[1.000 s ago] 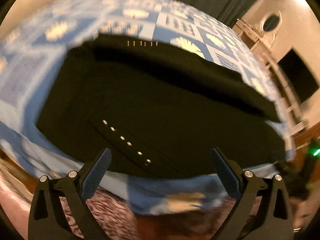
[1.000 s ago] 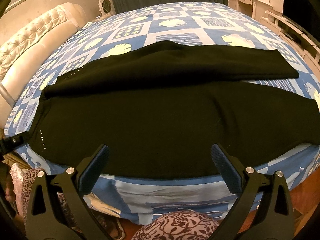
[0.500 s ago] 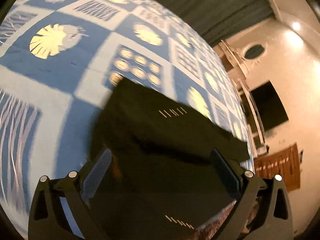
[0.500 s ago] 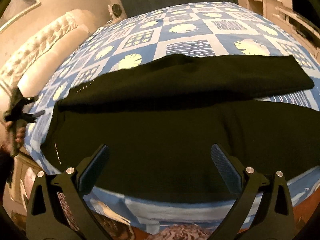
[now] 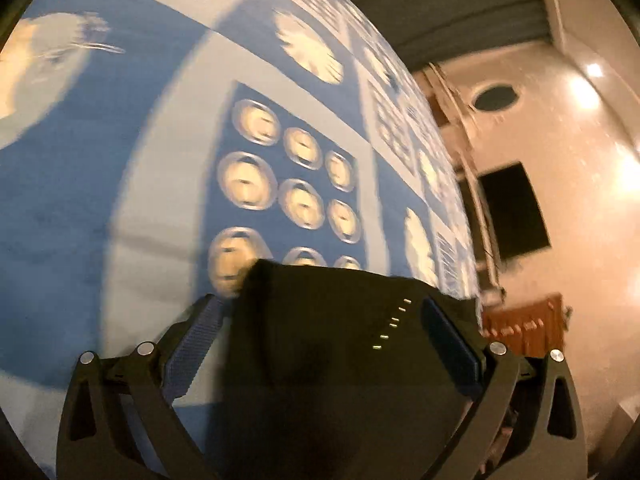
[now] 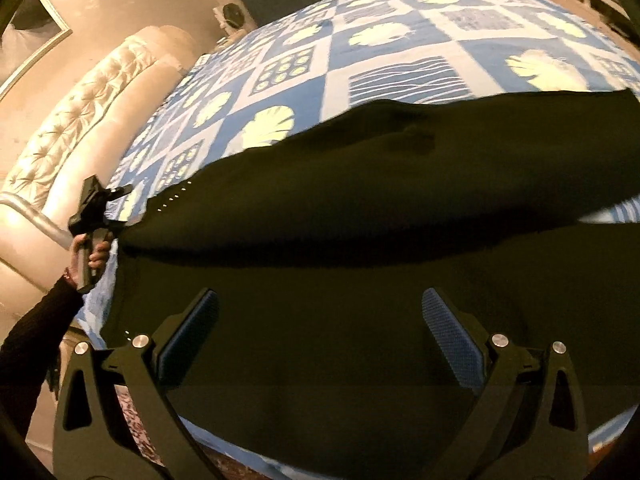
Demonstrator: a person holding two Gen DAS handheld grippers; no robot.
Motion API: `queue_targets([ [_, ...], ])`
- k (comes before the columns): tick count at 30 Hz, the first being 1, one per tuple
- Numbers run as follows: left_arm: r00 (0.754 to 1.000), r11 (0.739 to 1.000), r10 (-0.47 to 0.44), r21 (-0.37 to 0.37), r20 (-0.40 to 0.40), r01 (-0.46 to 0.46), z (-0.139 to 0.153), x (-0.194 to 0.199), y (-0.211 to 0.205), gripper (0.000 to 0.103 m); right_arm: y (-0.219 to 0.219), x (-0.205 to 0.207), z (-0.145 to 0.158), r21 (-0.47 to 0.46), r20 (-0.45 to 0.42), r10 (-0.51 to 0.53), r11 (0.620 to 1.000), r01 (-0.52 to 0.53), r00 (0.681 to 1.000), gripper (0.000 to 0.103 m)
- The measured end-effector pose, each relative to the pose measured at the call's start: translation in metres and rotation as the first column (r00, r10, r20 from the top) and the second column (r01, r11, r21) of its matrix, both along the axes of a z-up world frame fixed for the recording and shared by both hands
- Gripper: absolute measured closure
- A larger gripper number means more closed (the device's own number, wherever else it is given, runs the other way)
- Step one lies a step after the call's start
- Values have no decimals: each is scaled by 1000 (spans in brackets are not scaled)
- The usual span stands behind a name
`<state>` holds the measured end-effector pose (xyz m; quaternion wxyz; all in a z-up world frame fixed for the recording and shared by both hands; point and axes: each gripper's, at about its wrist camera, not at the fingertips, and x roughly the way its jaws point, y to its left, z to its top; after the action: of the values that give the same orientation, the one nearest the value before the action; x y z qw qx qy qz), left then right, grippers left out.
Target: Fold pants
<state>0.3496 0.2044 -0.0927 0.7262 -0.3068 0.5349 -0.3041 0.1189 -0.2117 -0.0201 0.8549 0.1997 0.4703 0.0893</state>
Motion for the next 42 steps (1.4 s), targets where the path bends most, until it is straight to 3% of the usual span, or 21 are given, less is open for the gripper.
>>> queue_targets([
  [4, 999, 999, -48, -3, -21, 48, -6, 7, -11, 4, 2, 23, 8, 81, 29, 59, 995, -61, 998, 2],
  [7, 997, 997, -75, -12, 10, 76, -7, 5, -8, 4, -2, 39, 18, 111, 63, 110, 987, -116, 992, 2],
  [10, 993, 993, -115, 27, 39, 114, -6, 2, -12, 4, -10, 64, 31, 80, 99, 178, 979, -186, 979, 2],
  [13, 994, 994, -99, 58, 34, 97, -3, 3, -18, 6, -19, 96, 40, -8, 108, 243, 970, -243, 964, 2],
  [18, 989, 978, -136, 167, 63, 124, 1, 1, -32, 6, -23, 165, 32, -131, 5, 360, 925, -356, 933, 2],
  [20, 985, 967, -155, 217, 71, 136, 3, -1, -37, 17, -20, 189, 24, -191, -52, 387, 901, -389, 921, 2],
  [21, 984, 956, -162, 258, 76, 137, 5, -1, -40, 47, -17, 200, 19, -193, -85, 411, 887, -419, 908, 2],
  [22, 984, 944, -161, 301, 73, 132, 5, 0, -41, 68, -13, 209, 14, -195, -117, 435, 871, -450, 893, 2],
  [25, 985, 939, -162, 316, 55, 136, 2, 4, -40, 68, 3, 221, -1, -234, -203, 502, 809, -540, 841, 3],
  [26, 984, 936, -170, 324, 61, 142, 3, 5, -40, 69, 8, 221, -5, -232, -229, 517, 794, -562, 824, 9],
  [27, 983, 934, -174, 327, 64, 144, 4, 5, -41, 70, 11, 222, -10, -226, -258, 529, 781, -583, 808, 26],
  [28, 982, 932, -178, 330, 66, 146, 4, 6, -41, 70, 14, 223, -16, -218, -292, 535, 770, -600, 793, 36],
  [29, 981, 932, -182, 331, 69, 149, 4, 6, -41, 71, 15, 225, -25, -200, -343, 535, 761, -617, 772, 59],
  [30, 981, 932, -183, 331, 72, 149, 4, 7, -41, 71, 17, 225, -32, -186, -378, 533, 757, -626, 757, 67],
  [32, 979, 930, -185, 337, 82, 148, 5, 6, -44, 72, 19, 221, -35, -201, -391, 527, 751, -629, 754, 70],
  [33, 978, 929, -185, 342, 94, 143, 7, 6, -46, 72, 19, 219, -33, -197, -384, 528, 754, -626, 757, 83],
  [38, 969, 946, -176, 301, 173, 119, 24, -1, -48, 73, 18, 195, -9, -258, -291, 519, 766, -588, 804, 91],
  [42, 953, 970, -162, 220, 255, 106, 49, -14, -43, 73, 11, 156, 23, -333, -154, 483, 796, -505, 862, 92],
])
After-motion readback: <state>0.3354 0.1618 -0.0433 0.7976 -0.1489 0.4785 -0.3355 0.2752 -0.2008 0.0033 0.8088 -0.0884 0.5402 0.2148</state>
